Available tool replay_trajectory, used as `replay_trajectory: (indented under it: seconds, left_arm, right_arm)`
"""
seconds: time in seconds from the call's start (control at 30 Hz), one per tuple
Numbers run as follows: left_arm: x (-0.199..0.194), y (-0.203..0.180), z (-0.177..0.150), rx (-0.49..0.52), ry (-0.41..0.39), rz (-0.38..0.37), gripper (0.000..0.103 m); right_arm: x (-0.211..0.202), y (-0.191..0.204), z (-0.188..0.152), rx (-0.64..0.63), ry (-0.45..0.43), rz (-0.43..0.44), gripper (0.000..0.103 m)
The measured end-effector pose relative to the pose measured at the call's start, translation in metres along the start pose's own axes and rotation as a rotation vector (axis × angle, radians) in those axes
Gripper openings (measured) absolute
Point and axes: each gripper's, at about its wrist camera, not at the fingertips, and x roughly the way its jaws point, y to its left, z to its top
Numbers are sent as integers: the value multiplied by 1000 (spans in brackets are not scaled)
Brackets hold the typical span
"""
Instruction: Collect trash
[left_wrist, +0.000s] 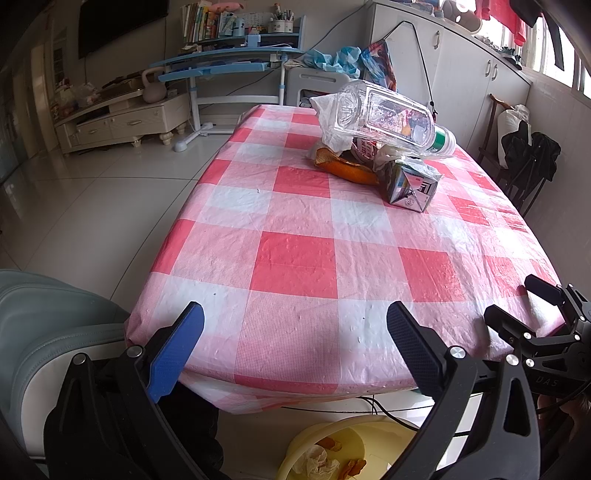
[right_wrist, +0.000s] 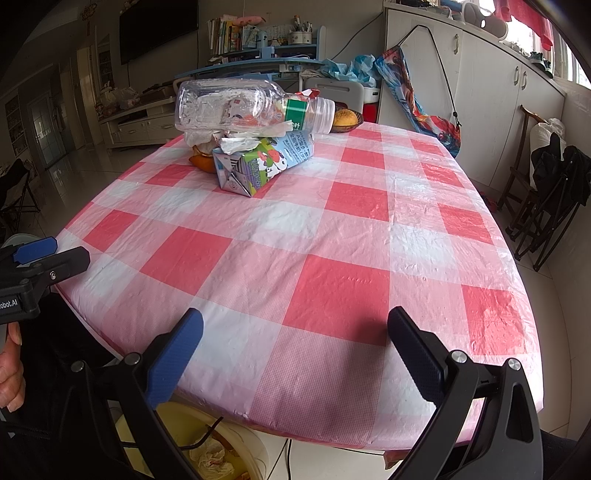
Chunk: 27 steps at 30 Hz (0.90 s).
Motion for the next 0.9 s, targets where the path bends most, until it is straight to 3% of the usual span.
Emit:
replay_trajectory:
  seconds: [0.67,0.9]
  left_arm:
    - [0,0,0,-2,0,-1,96]
    - [-7,6,3,-32,-30,-17,96]
  right_arm:
    - [-1,0,0,-6,-2,-5,95]
    - [-5,10,1,-70,-26,-4,95]
